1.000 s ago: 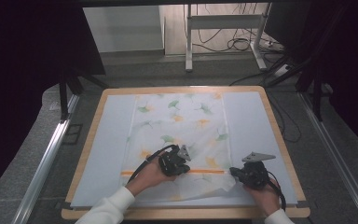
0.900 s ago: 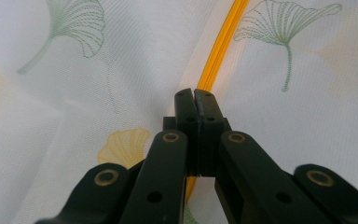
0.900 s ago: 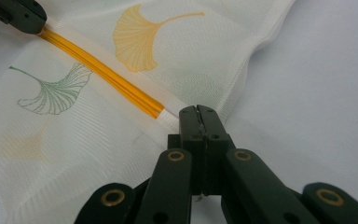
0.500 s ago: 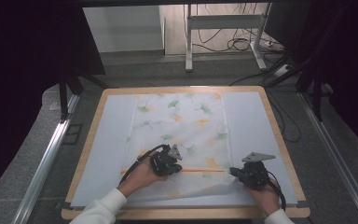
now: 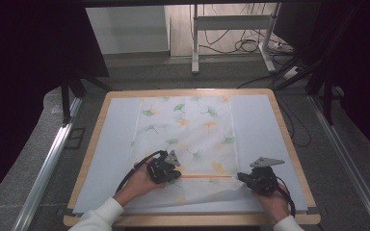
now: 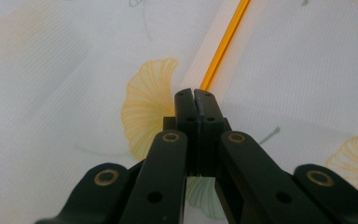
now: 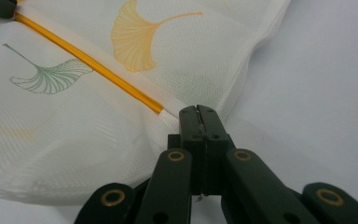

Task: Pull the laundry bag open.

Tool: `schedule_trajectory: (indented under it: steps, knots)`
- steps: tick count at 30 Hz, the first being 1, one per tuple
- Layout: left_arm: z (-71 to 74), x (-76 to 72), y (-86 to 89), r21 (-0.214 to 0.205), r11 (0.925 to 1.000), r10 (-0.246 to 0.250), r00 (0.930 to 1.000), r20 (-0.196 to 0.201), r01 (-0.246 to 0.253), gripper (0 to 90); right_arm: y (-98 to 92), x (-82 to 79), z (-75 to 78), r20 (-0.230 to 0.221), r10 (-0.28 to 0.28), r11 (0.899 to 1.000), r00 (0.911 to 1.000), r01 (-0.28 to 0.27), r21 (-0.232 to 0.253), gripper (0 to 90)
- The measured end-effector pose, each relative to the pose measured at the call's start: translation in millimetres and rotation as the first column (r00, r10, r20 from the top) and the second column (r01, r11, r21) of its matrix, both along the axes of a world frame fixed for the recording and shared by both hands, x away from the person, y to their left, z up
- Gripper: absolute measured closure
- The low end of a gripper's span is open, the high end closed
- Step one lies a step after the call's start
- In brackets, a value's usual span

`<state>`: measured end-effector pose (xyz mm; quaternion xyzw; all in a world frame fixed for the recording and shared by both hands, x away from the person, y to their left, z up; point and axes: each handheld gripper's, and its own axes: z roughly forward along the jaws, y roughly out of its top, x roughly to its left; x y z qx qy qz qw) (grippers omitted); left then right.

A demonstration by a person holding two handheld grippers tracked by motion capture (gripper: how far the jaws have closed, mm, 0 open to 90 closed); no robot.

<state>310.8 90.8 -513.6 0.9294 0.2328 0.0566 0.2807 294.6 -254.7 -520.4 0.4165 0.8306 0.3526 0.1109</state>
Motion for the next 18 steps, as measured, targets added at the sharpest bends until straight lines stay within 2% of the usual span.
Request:
schedule_trajectory:
  steps: [6,18]
  knots:
    - [-0.9,-1.6,17.5,-0.006,0.9995,0.030,0.9995,-0.009,-0.030,90.0,-0.4,0.3,-0.1,-0.001,0.002,1.000,1.0000,-0.002,0.003,90.0]
    - [-2.2,-4.1,35.5,-0.007,0.9982,0.059,0.9982,-0.012,-0.059,90.0,-0.6,0.3,-0.1,-0.002,0.001,1.000,1.0000,-0.001,0.004,90.0]
